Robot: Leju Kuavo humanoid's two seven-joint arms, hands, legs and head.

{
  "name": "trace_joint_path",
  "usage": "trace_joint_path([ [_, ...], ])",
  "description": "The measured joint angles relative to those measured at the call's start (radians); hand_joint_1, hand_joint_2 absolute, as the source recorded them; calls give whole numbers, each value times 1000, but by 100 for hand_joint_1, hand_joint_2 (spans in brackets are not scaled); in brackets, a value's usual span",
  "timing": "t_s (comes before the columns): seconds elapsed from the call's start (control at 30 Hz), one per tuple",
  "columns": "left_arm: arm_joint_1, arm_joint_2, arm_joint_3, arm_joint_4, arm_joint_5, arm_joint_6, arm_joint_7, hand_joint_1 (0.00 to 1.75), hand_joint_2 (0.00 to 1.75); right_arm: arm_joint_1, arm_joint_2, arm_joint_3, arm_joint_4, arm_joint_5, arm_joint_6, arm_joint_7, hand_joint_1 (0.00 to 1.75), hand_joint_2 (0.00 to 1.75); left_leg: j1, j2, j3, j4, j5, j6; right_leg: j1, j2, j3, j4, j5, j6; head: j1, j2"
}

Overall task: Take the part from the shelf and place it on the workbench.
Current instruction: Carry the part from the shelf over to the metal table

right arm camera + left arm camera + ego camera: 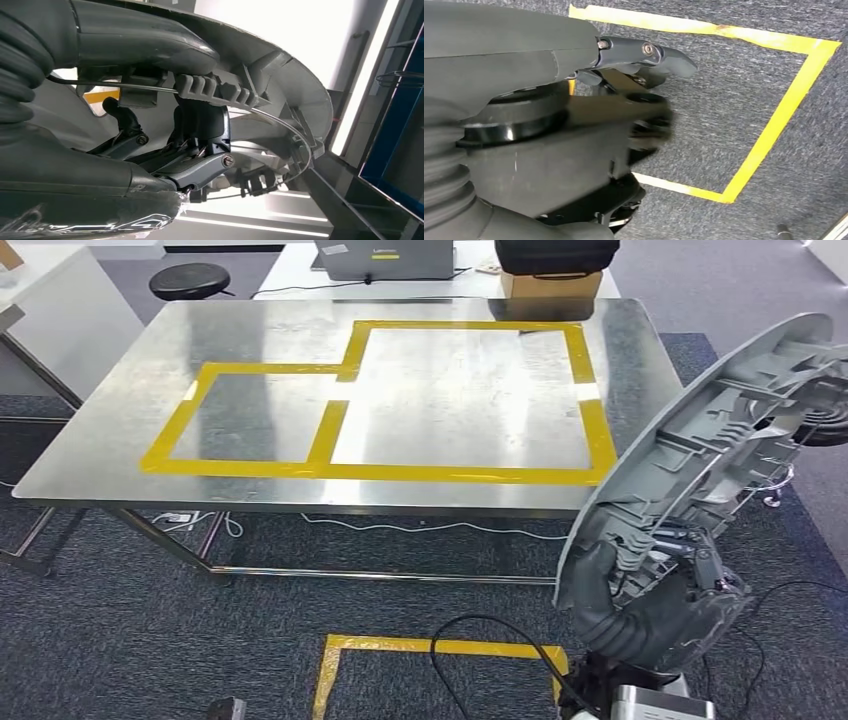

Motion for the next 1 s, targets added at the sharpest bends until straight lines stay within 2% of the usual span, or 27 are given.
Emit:
trace_joint_path([
  [0.03, 0, 0, 0, 0, 0, 0, 0, 0, 175, 0, 0, 0, 0, 0, 0, 0, 175, 175, 1, 0, -18, 29, 0, -1, 0, 0, 0, 0, 0, 0, 0, 0],
  [0.07, 0, 0, 0, 0, 0, 0, 0, 0, 175, 0, 0, 0, 1, 0, 0, 0, 175, 175, 1, 0, -18, 21, 20, -1, 0, 1, 1, 0, -1, 0, 0, 0],
  [0.13, 0, 1, 2, 0, -1, 1, 0, 0, 175, -1, 0, 0, 3, -1, 0, 0, 175, 175, 3, 1, 30, -85, 93, 0, -1, 4, 3, 0, -2, 3, 0, 0],
  [0.17, -1, 0, 2, 0, -1, 1, 0, 0, 175, -1, 0, 0, 4, -1, 0, 0, 175, 175, 3, 1, 62, -151, 119, 0, 0, 5, 4, 1, -4, 8, -1, 0],
  [0.2, -2, 0, 3, 0, -2, 2, 0, 0, 175, -2, 0, 0, 4, -1, 0, 0, 175, 175, 4, 0, 87, -201, 133, 3, 2, 6, 3, 2, -6, 13, -2, 0],
  [0.27, -3, -1, 3, 0, -2, 3, 0, 0, 175, -2, 0, 0, 4, -1, 0, 0, 175, 175, 2, -3, 105, -243, 133, 14, 6, 7, 2, 1, -6, 25, -1, 0],
  [0.33, -2, -1, 4, 0, -4, 2, 0, 0, 175, -3, 0, 0, 5, -2, 0, 0, 175, 175, 2, -4, 105, -247, 133, 30, 4, 5, 0, 3, -8, 35, 1, 0],
  [0.37, -1, -1, 4, 0, -6, 0, 0, 0, 175, -3, -1, 0, 5, -3, 1, 0, 175, 175, 3, -3, 107, -248, 134, 37, 4, 3, -6, 21, -18, 40, 3, 0],
  [0.4, -2, -2, 5, 0, -8, -3, -1, 0, 175, -4, -1, 0, 5, -4, 1, -1, 175, 175, 4, -3, 109, -250, 134, 44, 4, 0, -19, 56, -38, 43, 5, 0],
  [0.5, -1, -2, 11, 0, -15, -12, -2, 0, 175, -5, -1, 0, 7, -7, 2, -2, 175, 175, 1, -3, 112, -250, 126, 59, 6, -2, -101, 238, -125, 46, 12, 0],
  [0.53, 0, -2, 14, 0, -17, -15, -2, 0, 175, -5, -1, 0, 8, -8, 2, -2, 175, 175, 0, -3, 114, -250, 123, 60, 6, -1, -123, 278, -135, 46, 13, 0],
  [0.57, 1, -2, 18, 0, -18, -17, -2, 0, 175, -5, -1, 0, 8, -9, 3, -2, 175, 175, -1, -3, 119, -250, 119, 61, 6, -1, -128, 283, -124, 45, 13, 0],
  [0.6, 2, -2, 21, 0, -19, -19, -2, 0, 175, -5, -1, 0, 9, -10, 3, -2, 175, 175, -2, -4, 125, -250, 115, 60, 6, -2, -115, 251, -95, 43, 13, 0],
  [0.67, 2, -2, 23, 0, -19, -21, -1, 0, 175, -5, -1, 0, 10, -12, 3, -2, 175, 175, -3, -5, 141, -250, 105, 54, 6, -3, -53, 123, -27, 39, 13, 0],
  [0.7, 2, -2, 24, 0, -20, -22, 0, 0, 175, -6, -1, 0, 10, -12, 4, -2, 175, 175, -4, -5, 146, -249, 99, 50, 7, -4, -22, 63, -11, 37, 13, 0],
  [0.77, 2, -2, 25, 0, -20, -22, 1, 0, 175, -8, -1, 0, 11, -12, 5, -2, 175, 175, -7, -5, 152, -251, 89, 38, 10, -3, 8, 8, -15, 29, 12, 0],
  [0.87, 1, -2, 27, 0, -20, -22, 4, 0, 175, -8, -1, 1, 13, -13, 5, -2, 175, 175, -5, -2, 160, -250, 82, 21, 9, -1, 20, -1, -19, 12, 9, 0],
  [0.9, 0, -2, 27, -1, -21, -18, 4, 0, 175, -9, -1, 1, 13, -13, 5, -2, 175, 175, -4, -1, 152, -229, 72, 14, 6, -2, 28, -5, -19, 7, 7, 0],
  [0.93, 0, -2, 28, -1, -21, -11, 6, 0, 175, -9, -1, 2, 13, -12, 5, -2, 175, 175, -3, -1, 129, -186, 55, 8, 3, -4, 37, -9, -20, 3, 4, 0],
  [1.0, -1, -2, 29, -1, -23, 6, 10, 0, 175, -10, 0, 2, 13, -11, 5, -2, 175, 175, -1, 0, 45, -54, 12, -1, 2, -4, 49, -11, -31, -2, 0, 0],
])
